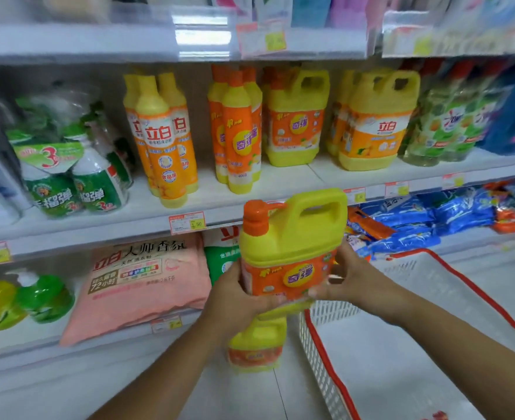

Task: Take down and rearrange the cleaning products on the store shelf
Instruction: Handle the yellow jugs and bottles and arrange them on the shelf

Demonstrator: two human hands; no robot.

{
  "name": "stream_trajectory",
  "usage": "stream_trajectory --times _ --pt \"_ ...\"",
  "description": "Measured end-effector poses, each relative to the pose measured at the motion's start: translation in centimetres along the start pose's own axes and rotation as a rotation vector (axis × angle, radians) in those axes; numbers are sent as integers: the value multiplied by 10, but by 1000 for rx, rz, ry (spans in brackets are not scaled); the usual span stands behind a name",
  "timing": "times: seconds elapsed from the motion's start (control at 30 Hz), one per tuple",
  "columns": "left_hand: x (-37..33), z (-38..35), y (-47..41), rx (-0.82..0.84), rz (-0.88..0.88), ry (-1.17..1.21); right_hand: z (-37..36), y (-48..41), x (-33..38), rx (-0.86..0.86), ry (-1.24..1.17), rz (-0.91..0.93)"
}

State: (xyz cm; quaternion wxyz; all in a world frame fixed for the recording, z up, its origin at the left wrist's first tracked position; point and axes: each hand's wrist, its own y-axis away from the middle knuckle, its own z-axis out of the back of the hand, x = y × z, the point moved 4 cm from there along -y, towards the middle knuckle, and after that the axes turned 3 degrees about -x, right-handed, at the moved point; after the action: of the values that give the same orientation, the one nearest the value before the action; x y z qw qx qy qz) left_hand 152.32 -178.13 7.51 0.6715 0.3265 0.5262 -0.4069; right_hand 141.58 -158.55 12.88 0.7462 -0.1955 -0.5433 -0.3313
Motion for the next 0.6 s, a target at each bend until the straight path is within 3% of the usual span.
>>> stream_trajectory --times 0.2,0.33,0.6 --pt "-77 -14 -73 -23 -221 -165 58 -59 33 -319 152 231" --pt "-122 -18 -134 -130 -381 -280 95 -103 53 -496 133 366" --pt "-118 -28 -208 -215 -471 -395 121 -173 37 -574 93 448"
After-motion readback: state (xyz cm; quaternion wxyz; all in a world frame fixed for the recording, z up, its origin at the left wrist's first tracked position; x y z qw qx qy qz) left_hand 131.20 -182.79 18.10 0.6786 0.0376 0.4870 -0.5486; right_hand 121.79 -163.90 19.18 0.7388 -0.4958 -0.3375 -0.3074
